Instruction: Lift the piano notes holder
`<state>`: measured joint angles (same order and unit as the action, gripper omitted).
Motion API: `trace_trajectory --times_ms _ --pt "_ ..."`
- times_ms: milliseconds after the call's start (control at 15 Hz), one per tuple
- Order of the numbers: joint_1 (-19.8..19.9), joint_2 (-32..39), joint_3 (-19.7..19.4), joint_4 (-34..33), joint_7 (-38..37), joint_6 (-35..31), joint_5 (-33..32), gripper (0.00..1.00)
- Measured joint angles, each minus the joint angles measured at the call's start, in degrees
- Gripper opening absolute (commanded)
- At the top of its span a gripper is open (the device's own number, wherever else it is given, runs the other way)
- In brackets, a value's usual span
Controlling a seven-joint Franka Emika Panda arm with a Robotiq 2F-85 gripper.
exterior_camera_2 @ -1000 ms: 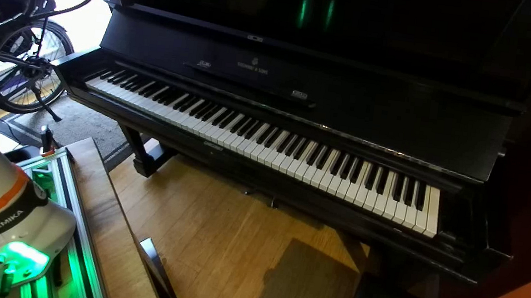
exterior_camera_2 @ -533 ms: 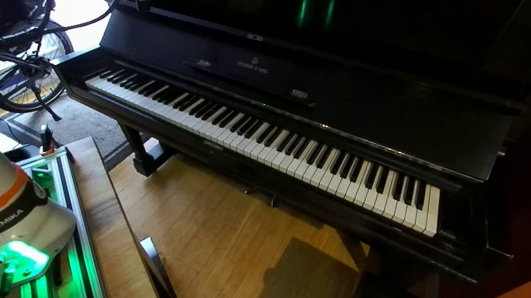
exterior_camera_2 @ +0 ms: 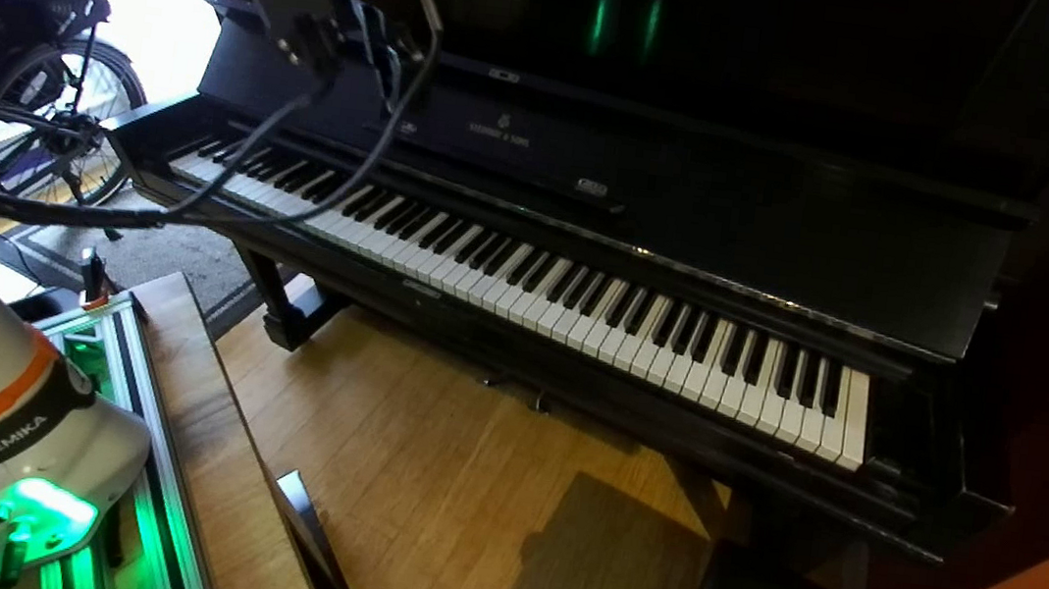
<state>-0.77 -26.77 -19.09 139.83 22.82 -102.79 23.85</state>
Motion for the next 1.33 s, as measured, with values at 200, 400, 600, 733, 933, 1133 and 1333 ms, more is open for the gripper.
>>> trace_trajectory --times_ms 200,400,600,733,933,1133,1333 --pt "1.48 7.34 -2.77 -2.88 5.57 -1.33 4.91 1.0" --pt "2.8 15.79 -3.15 -6.35 8.25 -3.1 11.48 1.0" --pt "4.51 23.78 -2.13 -9.88 11.67 -5.4 16.89 1.0" --pt "6.14 27.93 -0.76 -11.69 12.6 -6.1 18.14 1.0" --pt "7.03 27.9 0.55 -11.92 12.56 -6.1 18.14 1.0" --pt "7.53 27.16 1.09 -11.97 12.51 -6.09 18.13 1.0" --pt "9.14 28.47 2.13 -12.81 12.02 -6.64 19.36 0.74"
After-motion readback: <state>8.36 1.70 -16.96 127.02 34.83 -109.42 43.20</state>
